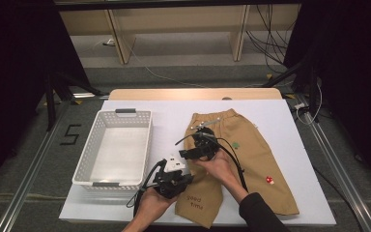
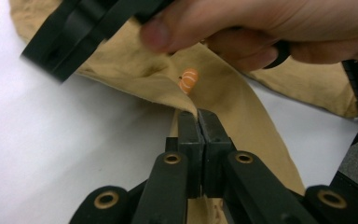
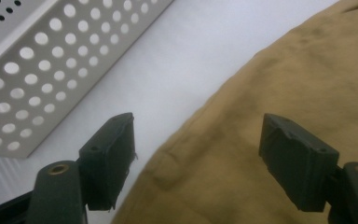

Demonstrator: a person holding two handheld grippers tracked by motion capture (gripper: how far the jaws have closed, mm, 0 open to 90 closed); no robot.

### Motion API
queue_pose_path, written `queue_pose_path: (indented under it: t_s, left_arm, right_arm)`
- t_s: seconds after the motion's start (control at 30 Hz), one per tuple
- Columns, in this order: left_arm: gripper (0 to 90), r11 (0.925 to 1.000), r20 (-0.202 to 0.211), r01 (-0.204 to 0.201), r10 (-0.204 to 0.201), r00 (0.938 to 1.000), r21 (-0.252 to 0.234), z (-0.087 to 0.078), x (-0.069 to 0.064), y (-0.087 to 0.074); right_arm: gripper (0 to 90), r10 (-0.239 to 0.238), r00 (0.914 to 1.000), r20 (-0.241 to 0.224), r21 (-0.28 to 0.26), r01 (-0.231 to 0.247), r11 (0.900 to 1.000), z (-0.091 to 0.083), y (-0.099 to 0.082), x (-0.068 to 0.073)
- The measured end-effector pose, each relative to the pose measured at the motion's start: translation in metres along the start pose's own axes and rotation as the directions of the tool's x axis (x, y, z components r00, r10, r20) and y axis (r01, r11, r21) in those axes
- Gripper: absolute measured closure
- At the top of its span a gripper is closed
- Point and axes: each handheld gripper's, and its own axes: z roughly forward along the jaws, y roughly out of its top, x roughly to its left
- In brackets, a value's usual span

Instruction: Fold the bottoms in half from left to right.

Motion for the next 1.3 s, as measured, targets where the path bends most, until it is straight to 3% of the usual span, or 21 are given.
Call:
queue_pose_path:
  t_s: [0.1, 0.37, 0.47, 0.63, 1.0, 1.3]
  left_arm:
    - [88.3, 1.0, 0.007, -0.009, 0.009, 0.9999, -0.003, 0.001, -0.004, 0.002]
    - [88.3, 0.9999, 0.017, -0.012, 0.012, 0.9998, -0.002, 0.005, -0.007, 0.005]
    - [88.3, 0.9999, 0.025, -0.013, 0.014, 0.9996, -0.007, 0.006, -0.01, 0.007]
    - [88.2, 0.9997, 0.055, -0.019, 0.02, 0.9983, -0.018, 0.007, -0.018, 0.013]
    - [87.9, 0.9988, 0.117, -0.043, 0.045, 0.9921, -0.022, 0.019, -0.038, 0.026]
    - [87.6, 0.9972, 0.161, -0.073, 0.074, 0.9841, -0.015, 0.034, -0.057, 0.036]
  right_arm:
    - [31.0, -0.004, 1.0, 0.005, 0.03, 0.004, 0.9995, 0.003, 0.001, 0.001]
    - [75.7, -0.011, 0.9998, 0.015, 0.053, 0.01, 0.9986, -0.004, -0.001, -0.004]
    - [85.9, -0.02, 0.9998, 0.006, 0.054, 0.019, 0.9984, -0.009, -0.001, -0.006]
    - [87.7, -0.034, 0.9994, 0.01, 0.006, 0.034, 0.9994, -0.027, -0.006, -0.01]
    - [87.7, 0.02, 0.9995, 0.025, -0.123, -0.017, 0.9923, -0.084, -0.029, -0.035]
    - [87.7, 0.067, 0.9964, 0.052, -0.157, -0.058, 0.9859, -0.112, -0.053, -0.055]
